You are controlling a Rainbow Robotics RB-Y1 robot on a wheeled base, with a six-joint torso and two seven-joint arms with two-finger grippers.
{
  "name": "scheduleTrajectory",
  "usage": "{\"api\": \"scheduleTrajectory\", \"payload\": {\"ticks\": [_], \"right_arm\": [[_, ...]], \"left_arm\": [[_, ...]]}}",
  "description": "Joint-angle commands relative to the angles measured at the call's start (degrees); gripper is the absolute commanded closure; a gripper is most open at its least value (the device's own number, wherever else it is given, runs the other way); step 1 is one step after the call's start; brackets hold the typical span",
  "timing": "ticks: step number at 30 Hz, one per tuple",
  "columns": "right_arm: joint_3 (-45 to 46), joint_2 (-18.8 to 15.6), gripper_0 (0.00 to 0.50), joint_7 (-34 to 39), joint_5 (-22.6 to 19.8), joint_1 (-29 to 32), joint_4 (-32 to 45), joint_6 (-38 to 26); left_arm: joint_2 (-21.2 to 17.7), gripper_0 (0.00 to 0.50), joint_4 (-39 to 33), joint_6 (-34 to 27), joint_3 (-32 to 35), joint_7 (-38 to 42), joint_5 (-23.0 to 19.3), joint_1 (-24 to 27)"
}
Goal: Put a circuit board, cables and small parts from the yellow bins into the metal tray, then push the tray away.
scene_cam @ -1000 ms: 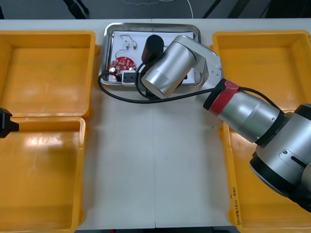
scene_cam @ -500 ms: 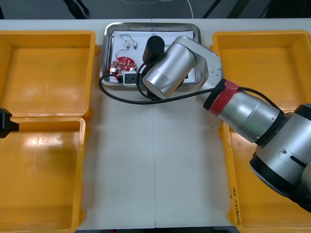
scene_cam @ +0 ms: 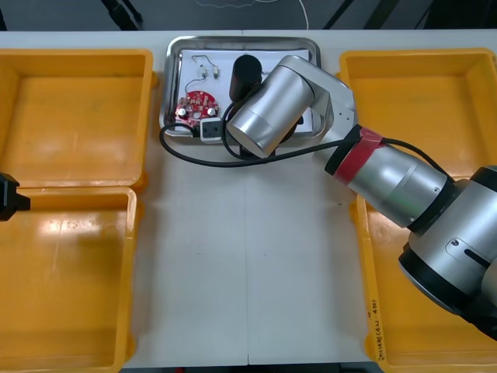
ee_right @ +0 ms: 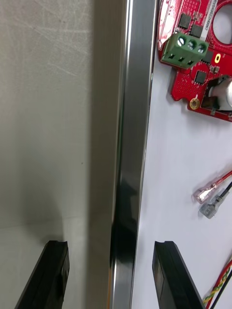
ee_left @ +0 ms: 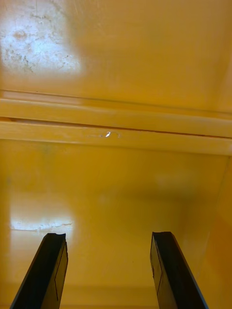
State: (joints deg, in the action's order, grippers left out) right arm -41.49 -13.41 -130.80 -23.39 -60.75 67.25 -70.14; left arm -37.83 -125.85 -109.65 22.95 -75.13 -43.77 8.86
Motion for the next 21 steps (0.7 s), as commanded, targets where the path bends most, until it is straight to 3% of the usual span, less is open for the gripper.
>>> {"api": "scheduleTrajectory", "payload": {"ticks": [1, 9, 17, 21], "right_arm": [[4.4, 0.8, 0.0, -1.6, -1.0, -3.4, 5.6, -4.3], [9.4, -0.7, 0.0, -2.1, -2.9, -4.4, 14.0, -12.6], [11.7, -4.3, 0.0, -0.7, -9.6, -3.8, 23.3, -23.7], [12.1, -6.5, 0.0, 3.1, -10.0, -1.6, 28.9, -28.3]], "left_arm": [[-2.8, 0.0, -2.0, -0.3, 1.6, -0.9, 0.3, -1.0], [-2.8, 0.0, -2.0, -0.3, 1.6, -0.9, 0.3, -1.0], [-2.8, 0.0, -2.0, -0.3, 1.6, -0.9, 0.3, -1.0], [-2.8, 0.0, -2.0, -0.3, 1.6, -0.9, 0.3, -1.0]]}}
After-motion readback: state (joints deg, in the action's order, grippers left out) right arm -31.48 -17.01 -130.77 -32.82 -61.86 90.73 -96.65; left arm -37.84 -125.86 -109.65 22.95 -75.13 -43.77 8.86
